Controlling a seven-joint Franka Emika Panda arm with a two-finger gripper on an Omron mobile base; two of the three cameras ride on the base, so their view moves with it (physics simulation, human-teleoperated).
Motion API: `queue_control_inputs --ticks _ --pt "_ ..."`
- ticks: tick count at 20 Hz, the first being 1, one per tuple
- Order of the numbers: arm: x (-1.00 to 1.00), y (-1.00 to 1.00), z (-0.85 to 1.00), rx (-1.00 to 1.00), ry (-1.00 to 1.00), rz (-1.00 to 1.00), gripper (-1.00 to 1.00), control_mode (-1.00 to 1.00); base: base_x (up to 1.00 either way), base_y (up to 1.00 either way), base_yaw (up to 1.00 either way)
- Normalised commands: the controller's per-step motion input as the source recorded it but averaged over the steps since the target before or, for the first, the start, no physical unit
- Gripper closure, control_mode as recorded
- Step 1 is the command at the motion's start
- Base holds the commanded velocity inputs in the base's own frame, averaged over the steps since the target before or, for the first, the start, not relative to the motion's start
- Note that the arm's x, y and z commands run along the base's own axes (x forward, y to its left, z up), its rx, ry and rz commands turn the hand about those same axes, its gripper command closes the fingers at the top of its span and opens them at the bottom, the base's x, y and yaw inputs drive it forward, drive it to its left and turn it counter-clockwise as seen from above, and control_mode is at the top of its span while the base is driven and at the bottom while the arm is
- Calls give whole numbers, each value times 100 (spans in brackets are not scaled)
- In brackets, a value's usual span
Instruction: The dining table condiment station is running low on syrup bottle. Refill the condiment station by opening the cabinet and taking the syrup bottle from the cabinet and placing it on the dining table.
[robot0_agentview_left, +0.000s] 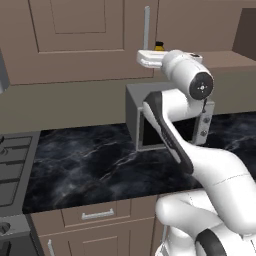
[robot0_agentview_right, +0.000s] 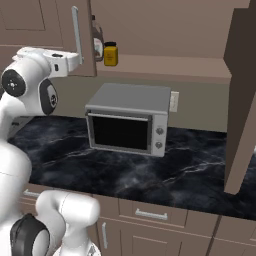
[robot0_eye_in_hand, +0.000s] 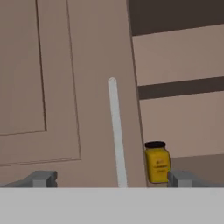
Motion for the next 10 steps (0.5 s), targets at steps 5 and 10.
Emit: queue_control_inputs --ticks 5,10 --pt "40 0 0 0 -8 8 -100 -100 0 0 0" --pt "30 -2 0 -4 -5 3 -100 -100 0 0 0"
